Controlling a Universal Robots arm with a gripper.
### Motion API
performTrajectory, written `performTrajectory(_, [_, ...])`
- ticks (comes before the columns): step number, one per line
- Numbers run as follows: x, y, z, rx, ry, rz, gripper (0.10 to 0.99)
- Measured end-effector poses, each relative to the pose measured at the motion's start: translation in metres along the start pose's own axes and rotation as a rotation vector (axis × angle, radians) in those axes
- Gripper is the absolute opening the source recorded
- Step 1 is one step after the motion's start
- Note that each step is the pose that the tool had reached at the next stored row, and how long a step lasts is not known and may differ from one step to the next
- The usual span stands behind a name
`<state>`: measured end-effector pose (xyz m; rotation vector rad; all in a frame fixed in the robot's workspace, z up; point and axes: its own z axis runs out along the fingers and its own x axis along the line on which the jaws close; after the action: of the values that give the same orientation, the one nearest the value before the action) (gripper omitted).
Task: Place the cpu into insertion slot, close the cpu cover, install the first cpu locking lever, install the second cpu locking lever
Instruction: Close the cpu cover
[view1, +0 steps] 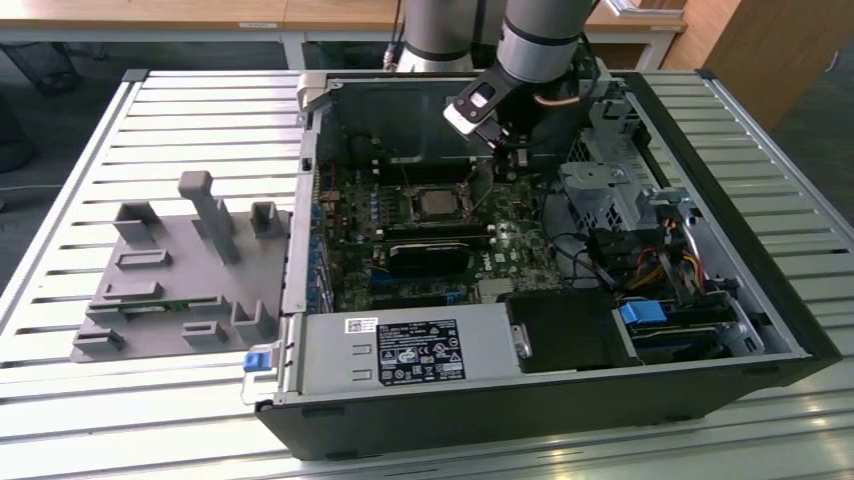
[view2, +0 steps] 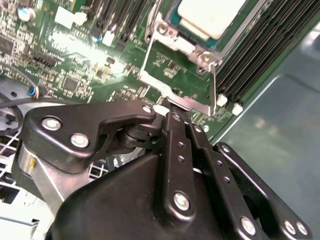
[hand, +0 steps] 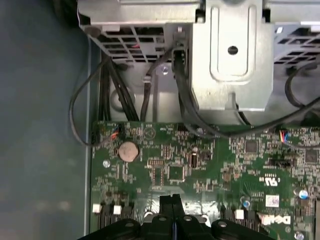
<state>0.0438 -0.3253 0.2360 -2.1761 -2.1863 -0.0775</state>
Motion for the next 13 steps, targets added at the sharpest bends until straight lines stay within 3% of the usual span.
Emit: performTrajectory(13, [0.0002, -0.0272, 0.0001, 0.000, 0.0000, 0.000, 0.118])
